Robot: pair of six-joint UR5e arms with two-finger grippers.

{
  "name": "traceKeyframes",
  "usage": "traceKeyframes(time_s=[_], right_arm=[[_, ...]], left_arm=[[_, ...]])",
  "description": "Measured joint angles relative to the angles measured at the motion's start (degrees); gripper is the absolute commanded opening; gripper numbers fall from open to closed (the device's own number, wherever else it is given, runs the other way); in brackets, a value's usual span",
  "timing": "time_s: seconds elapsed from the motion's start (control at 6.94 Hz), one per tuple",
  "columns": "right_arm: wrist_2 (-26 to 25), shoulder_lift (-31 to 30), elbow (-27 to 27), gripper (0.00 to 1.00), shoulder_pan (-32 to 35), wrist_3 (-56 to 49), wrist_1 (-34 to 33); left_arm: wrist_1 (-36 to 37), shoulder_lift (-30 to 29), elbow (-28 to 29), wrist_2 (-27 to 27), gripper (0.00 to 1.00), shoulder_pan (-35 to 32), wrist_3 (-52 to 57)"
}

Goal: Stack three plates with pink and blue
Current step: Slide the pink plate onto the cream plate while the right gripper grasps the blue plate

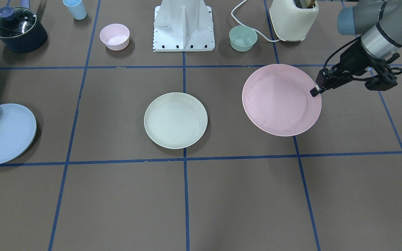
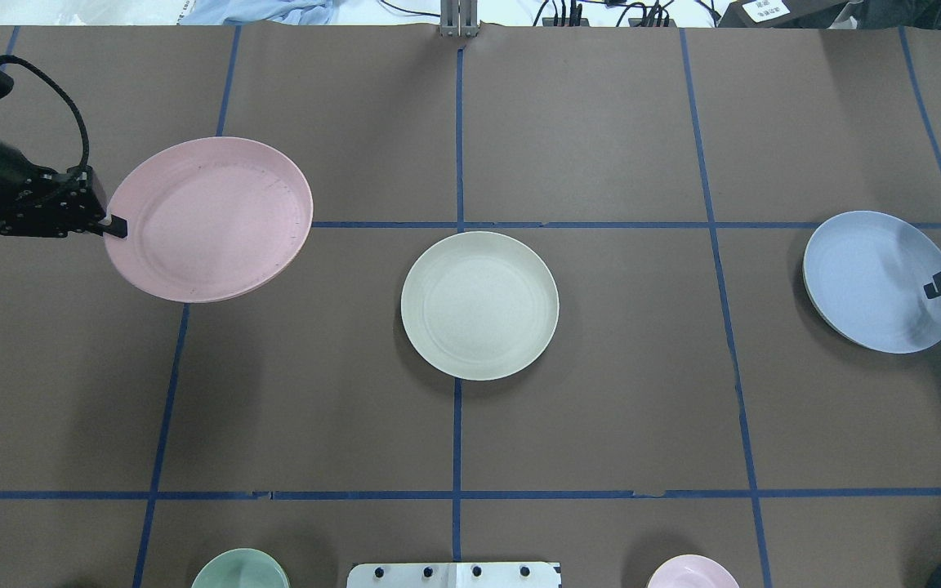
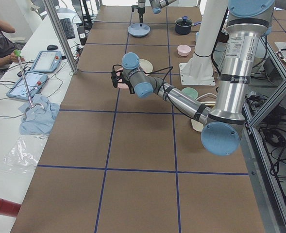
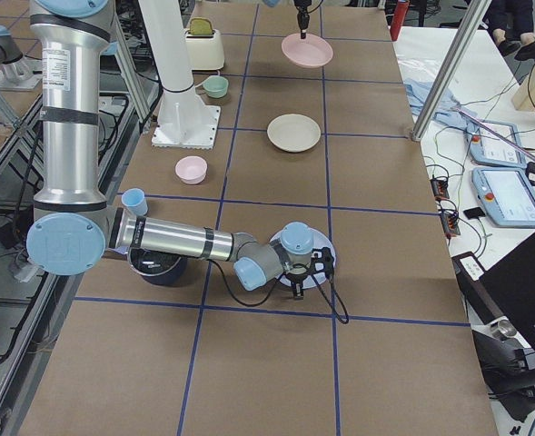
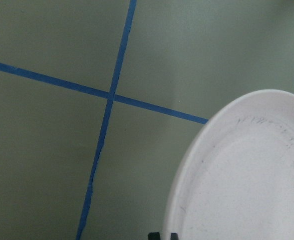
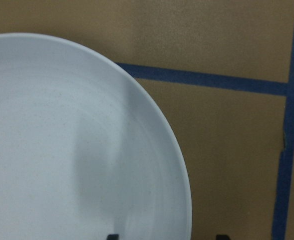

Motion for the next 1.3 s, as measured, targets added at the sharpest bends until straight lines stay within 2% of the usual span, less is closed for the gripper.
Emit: traceKeyframes(time_s=[0.14, 0.29, 0.72, 1.3], right_arm=[[0.3, 0.0, -0.3, 0.3, 0.0, 0.2, 0.0], [0.5, 0.0, -0.4, 0.01, 0.0, 0.2, 0.0], [3.3, -0.7, 0.8, 0.0, 0.3, 0.5, 0.2], [12.2, -1.9, 9.4, 0.0, 4.8, 8.0, 0.2]], left_arm=[[2.8, -2.2, 0.0, 1.8, 0.0, 1.5, -0.1], [5.6, -4.3, 0.0, 3.5, 0.0, 3.0, -0.1], [7.9, -6.8, 0.5, 5.5, 0.0, 5.6, -1.7], [8.0, -15.1, 3.6, 14.9, 0.0, 19.1, -17.0]])
